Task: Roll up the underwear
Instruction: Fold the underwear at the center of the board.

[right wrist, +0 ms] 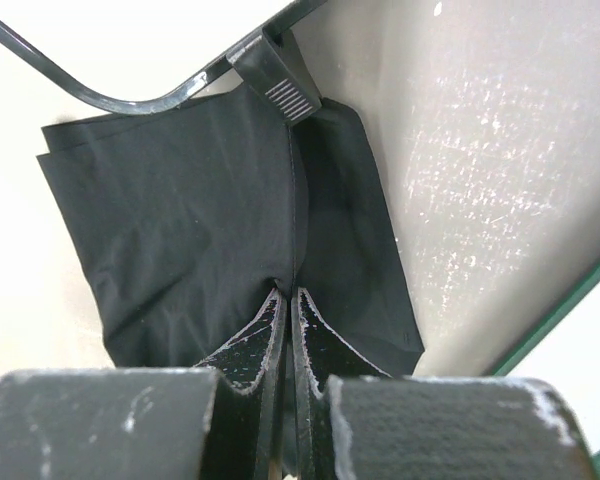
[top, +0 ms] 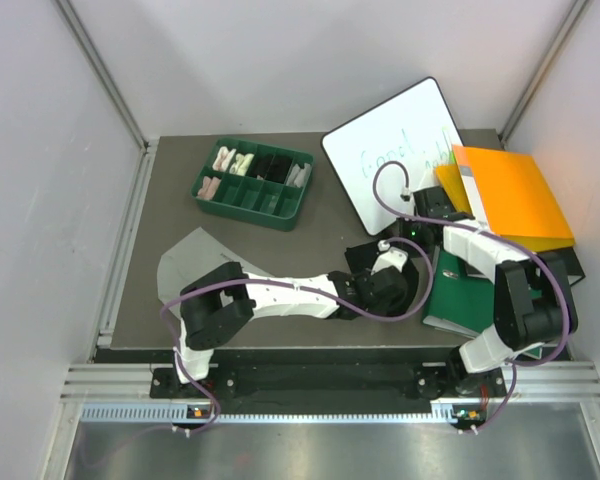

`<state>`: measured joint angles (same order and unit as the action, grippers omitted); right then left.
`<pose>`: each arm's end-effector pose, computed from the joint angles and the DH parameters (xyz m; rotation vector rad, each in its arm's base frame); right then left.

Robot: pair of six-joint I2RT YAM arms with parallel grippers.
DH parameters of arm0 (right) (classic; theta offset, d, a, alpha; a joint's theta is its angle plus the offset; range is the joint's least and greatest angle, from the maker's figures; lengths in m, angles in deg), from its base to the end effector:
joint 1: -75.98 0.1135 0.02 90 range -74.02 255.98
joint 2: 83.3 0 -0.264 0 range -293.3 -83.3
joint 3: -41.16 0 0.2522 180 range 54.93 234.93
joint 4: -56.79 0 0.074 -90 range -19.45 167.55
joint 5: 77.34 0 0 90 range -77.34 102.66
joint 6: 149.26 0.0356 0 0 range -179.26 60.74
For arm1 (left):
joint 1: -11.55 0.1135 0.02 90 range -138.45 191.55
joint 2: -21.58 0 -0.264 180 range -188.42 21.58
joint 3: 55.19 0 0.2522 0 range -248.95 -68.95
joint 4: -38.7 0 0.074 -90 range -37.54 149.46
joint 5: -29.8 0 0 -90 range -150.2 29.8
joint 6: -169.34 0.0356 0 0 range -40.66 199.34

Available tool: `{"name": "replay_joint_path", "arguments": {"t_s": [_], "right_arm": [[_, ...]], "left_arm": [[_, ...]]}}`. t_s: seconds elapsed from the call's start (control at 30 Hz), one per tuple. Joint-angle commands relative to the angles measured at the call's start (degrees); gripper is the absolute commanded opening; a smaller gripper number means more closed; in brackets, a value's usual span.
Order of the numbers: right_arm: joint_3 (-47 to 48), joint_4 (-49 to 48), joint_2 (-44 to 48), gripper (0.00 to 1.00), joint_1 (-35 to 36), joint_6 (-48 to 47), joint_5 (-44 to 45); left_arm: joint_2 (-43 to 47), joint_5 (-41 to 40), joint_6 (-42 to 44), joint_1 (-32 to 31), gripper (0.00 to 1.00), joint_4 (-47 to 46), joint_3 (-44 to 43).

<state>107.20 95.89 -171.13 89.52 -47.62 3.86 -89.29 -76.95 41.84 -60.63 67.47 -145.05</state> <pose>0.2878 0.0749 0.1883 -0.0971 2.6561 0.3499 0.1381 -0.3960 0.1872 0.6058 2.3845 -0.5271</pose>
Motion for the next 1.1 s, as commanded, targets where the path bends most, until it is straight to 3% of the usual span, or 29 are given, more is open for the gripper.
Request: {"name": "replay_joint_path", "arguments": {"t_s": [0.0,0.4,0.53,0.8,1.07], "right_arm": [[3.3,-1.0,-0.1,0.0,-0.8,-1.1,-0.1],[4.8,-0.2,-1.2,0.0,-1.1,-2.0,0.4],[5.6,0.5,-1.6,0.0,-1.4,-2.3,1.1],[7.4,1.5,-3.8,0.0,-1.9,-3.0,1.9],[9.3,2.8,-7.1,0.0,-1.9,-3.6,3.1]], "left_arm": [[-0.1,2.4,0.5,-0.4,0.24,-4.4,-1.3],[5.1,7.9,-0.3,0.4,0.62,-12.5,4.4],[11.3,8.9,-1.7,6.8,0.72,-11.5,9.8],[16.5,11.7,-0.6,21.4,0.7,-8.5,15.6],[14.3,12.6,1.1,24.9,0.69,-9.7,14.0]]}}
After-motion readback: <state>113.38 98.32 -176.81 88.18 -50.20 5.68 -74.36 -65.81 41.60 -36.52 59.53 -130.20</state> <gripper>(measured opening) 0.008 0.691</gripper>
